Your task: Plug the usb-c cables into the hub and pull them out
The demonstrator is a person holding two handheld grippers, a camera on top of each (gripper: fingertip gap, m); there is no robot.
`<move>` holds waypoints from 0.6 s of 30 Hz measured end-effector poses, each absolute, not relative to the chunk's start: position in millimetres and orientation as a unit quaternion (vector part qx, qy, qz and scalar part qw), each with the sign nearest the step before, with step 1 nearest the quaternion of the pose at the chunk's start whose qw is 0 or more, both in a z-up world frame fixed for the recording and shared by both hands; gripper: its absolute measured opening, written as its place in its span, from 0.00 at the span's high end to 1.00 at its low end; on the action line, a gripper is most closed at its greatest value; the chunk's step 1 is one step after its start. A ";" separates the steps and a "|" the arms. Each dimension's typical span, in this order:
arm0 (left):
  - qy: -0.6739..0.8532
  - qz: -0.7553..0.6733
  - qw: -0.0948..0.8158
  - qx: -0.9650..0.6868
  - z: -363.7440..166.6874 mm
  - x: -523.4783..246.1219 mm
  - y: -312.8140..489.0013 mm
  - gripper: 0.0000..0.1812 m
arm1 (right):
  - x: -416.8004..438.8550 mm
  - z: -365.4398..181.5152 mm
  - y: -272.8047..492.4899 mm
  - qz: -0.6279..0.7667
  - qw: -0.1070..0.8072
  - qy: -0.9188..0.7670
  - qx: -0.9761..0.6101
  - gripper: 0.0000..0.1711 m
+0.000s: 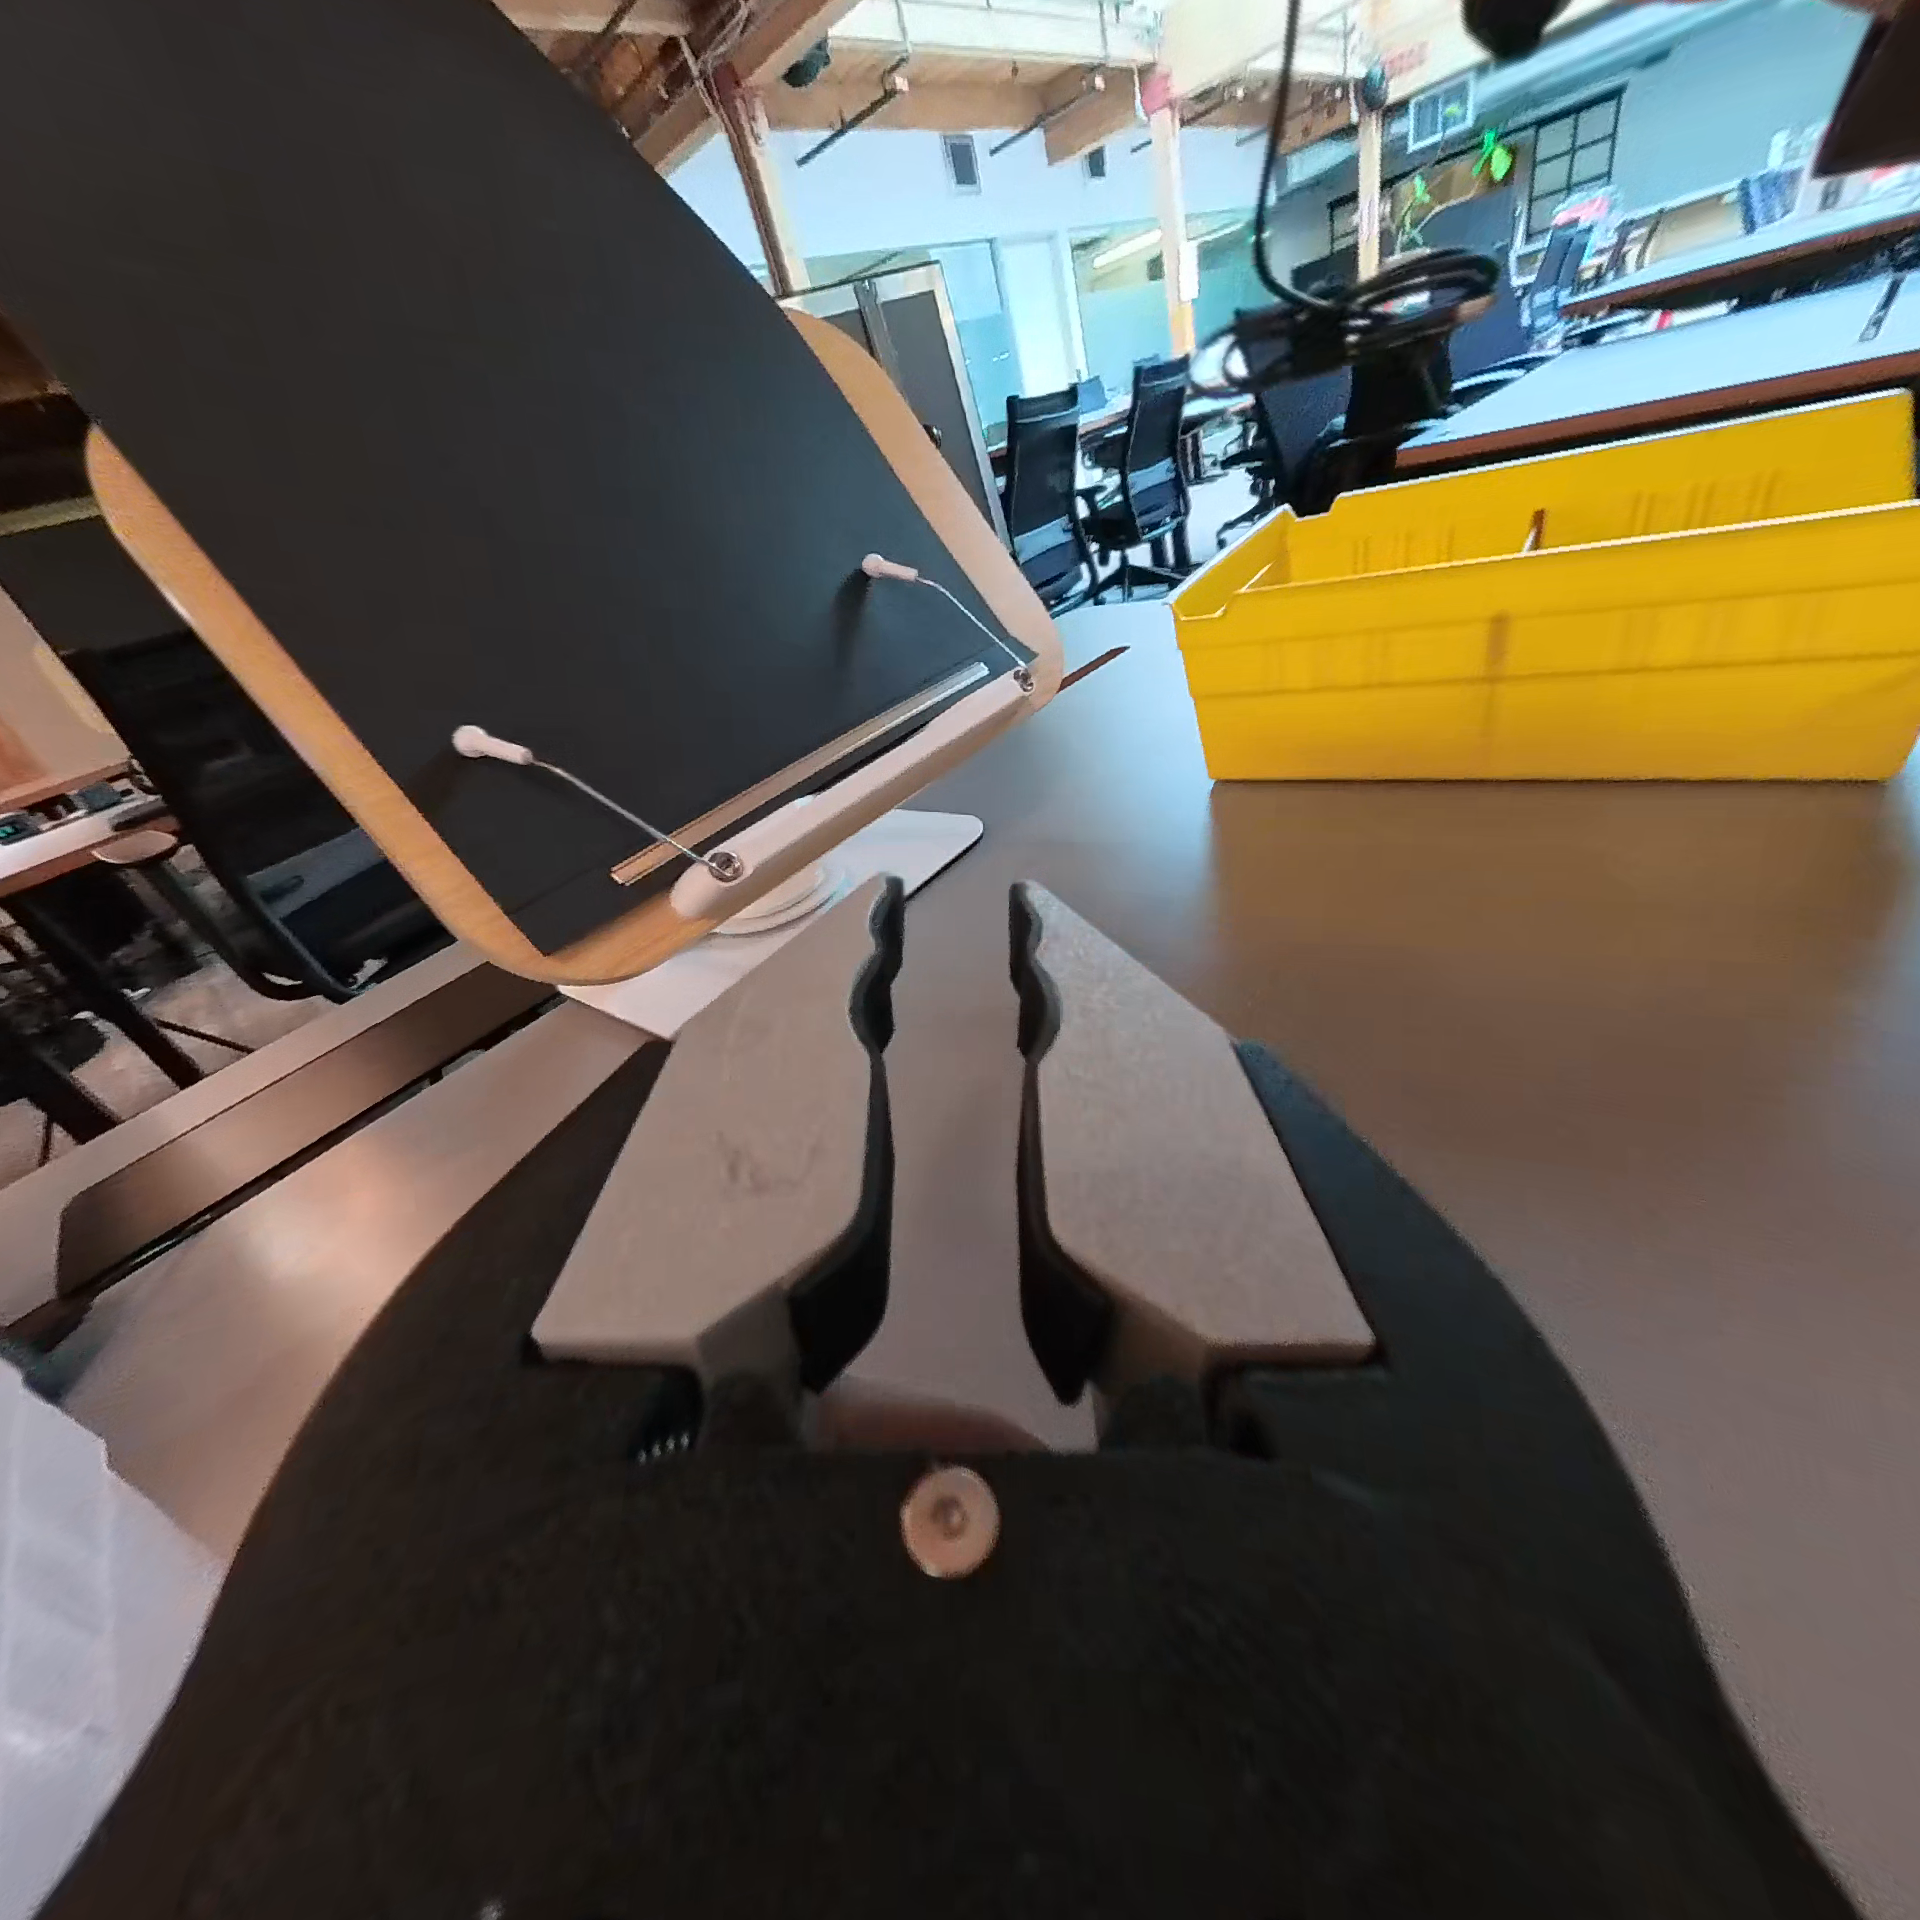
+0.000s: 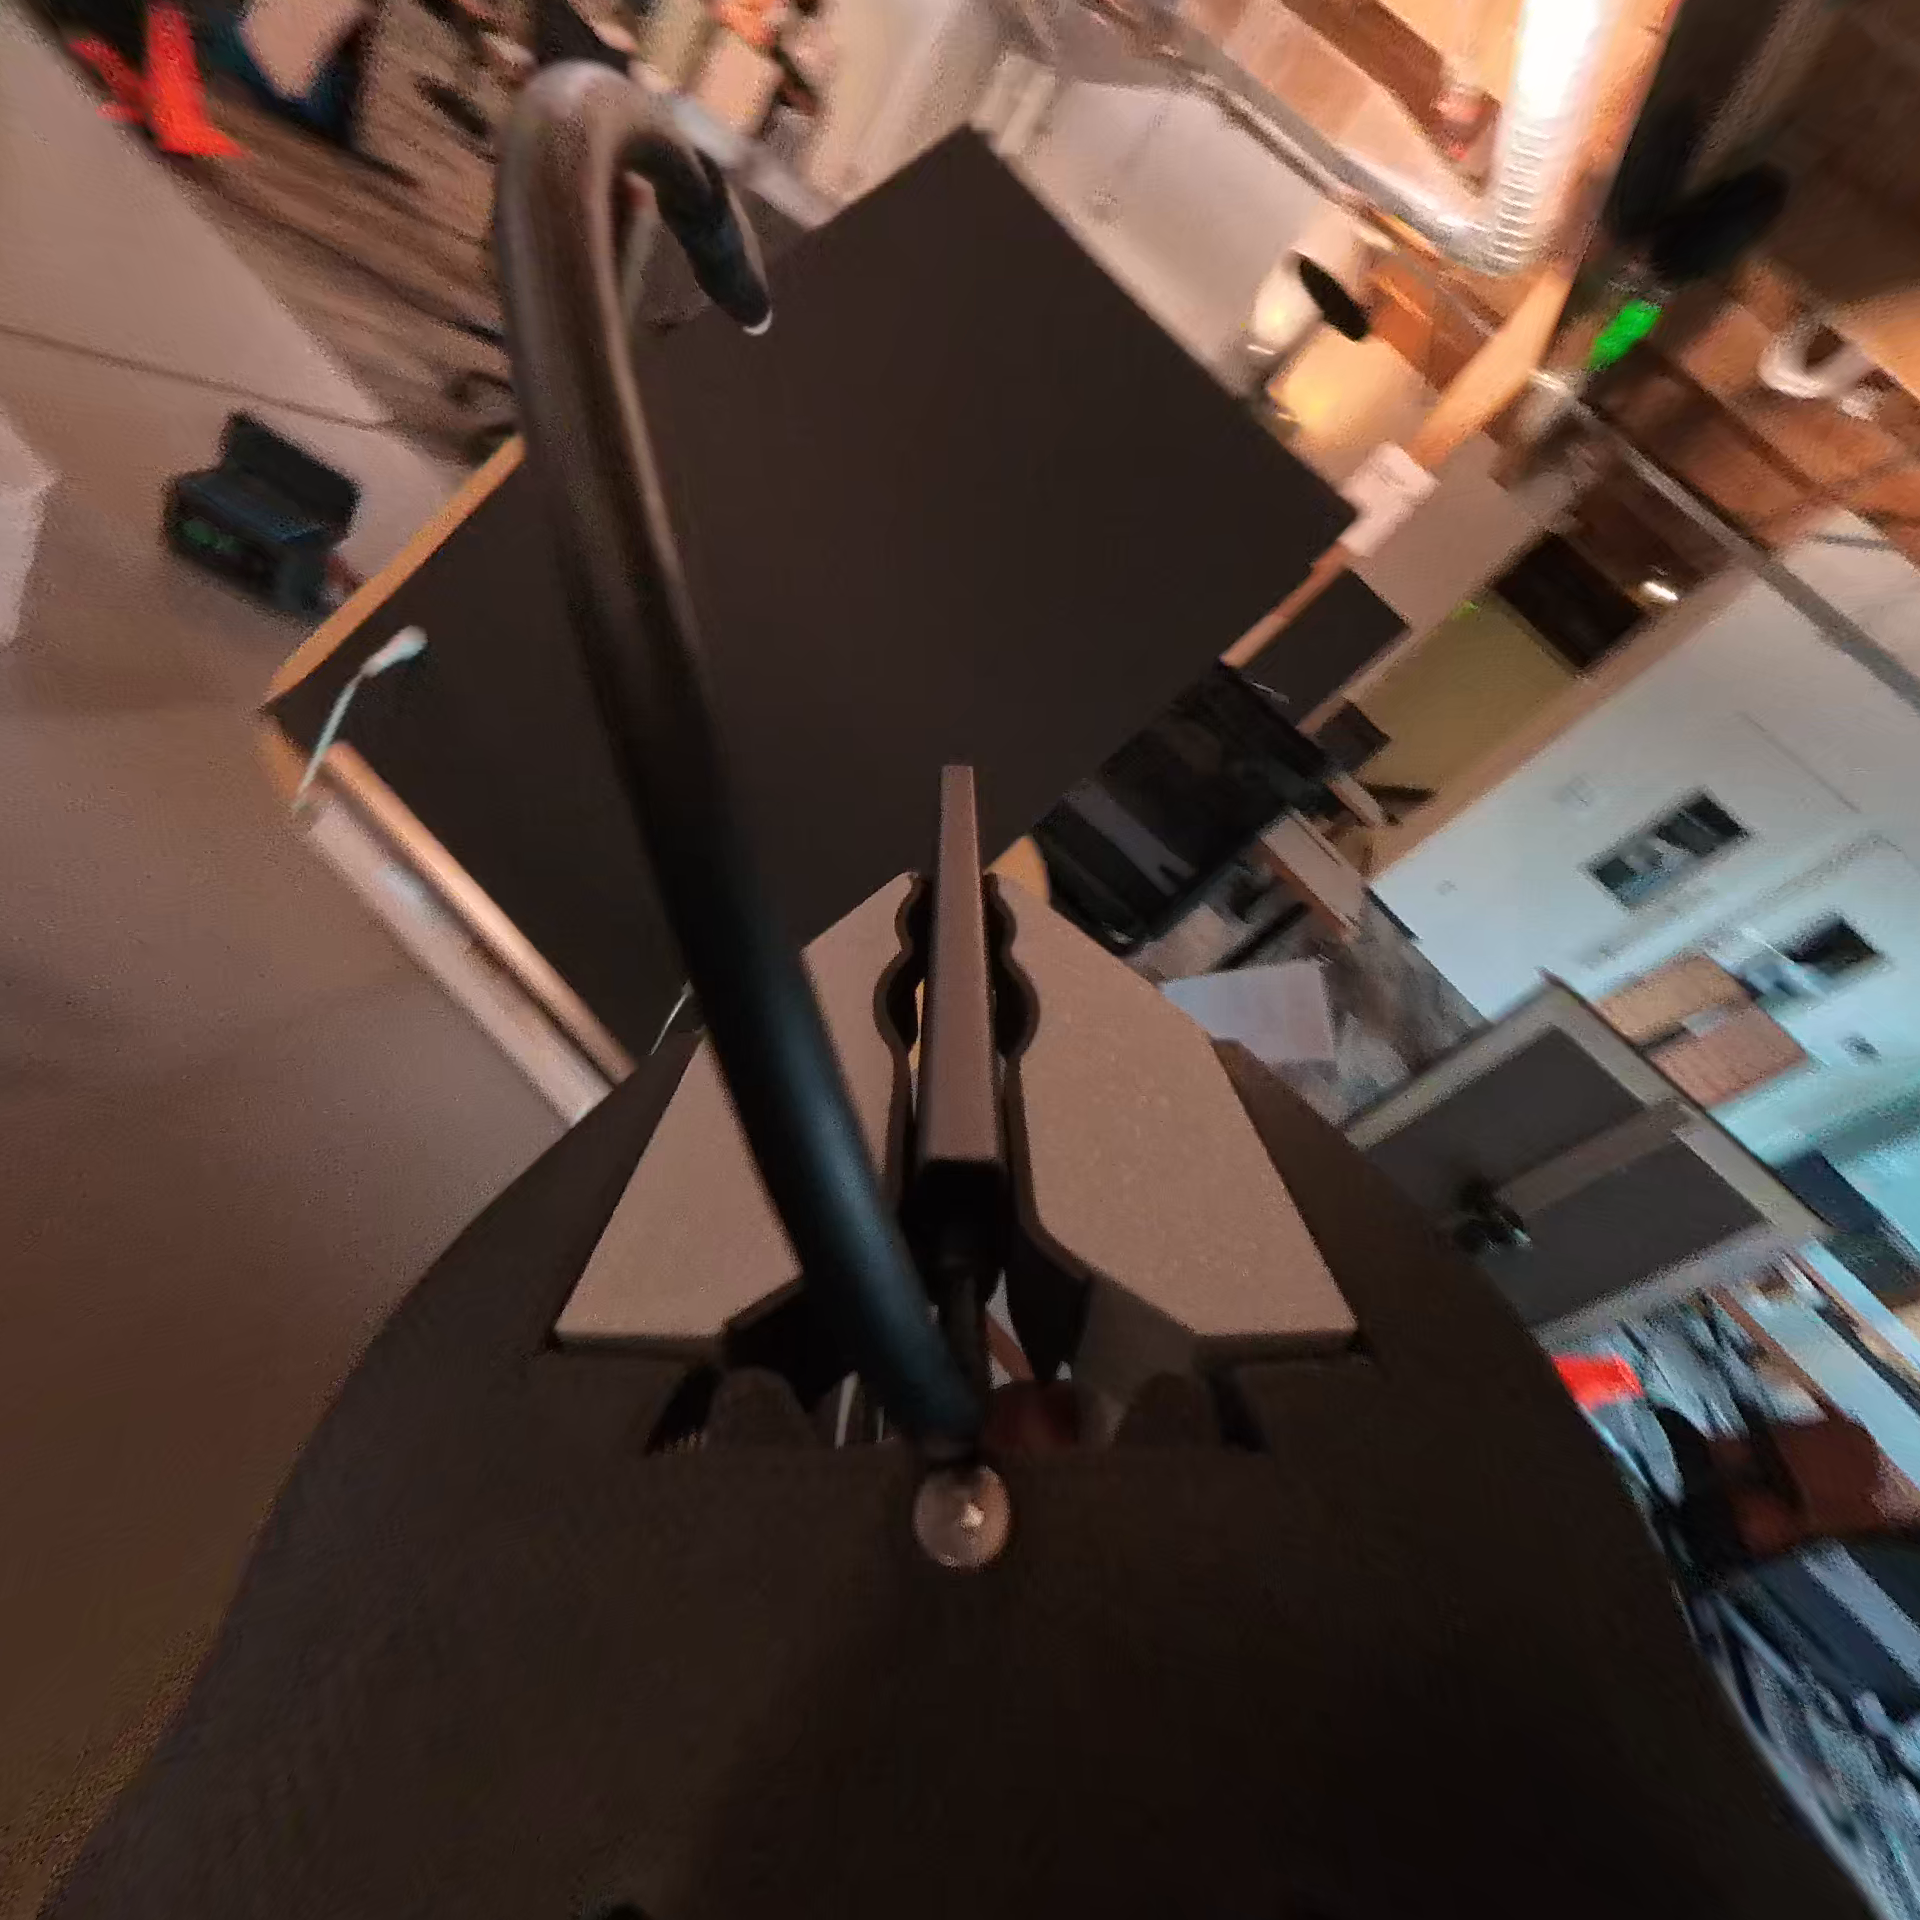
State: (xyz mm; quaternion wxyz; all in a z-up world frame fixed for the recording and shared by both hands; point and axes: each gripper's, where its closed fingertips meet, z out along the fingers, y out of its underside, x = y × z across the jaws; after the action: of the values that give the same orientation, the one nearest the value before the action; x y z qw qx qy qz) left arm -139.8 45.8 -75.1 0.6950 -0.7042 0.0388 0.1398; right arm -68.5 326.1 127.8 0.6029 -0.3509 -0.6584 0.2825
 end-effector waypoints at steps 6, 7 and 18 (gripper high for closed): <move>0.048 0.143 0.695 -0.703 -73.7 -135.0 47.1 0.91 | -34.5 -15.1 398.9 0.229 0.463 -0.772 -0.371 0.96; 0.050 0.145 0.695 -0.702 -73.5 -134.6 47.1 0.91 | -29.1 -31.0 406.1 0.226 0.454 -0.778 -0.372 0.96; 0.059 0.155 0.669 -0.724 -91.7 -136.5 53.5 0.91 | -3.3 -163.4 446.6 -0.114 0.239 -0.895 -0.360 0.95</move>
State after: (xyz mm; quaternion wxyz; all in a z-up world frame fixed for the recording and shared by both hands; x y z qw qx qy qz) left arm -136.5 53.5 -91.7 0.6692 -0.7243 0.0585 0.1553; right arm -3.3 446.6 -163.4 0.2388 -0.3602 -0.8945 -0.1143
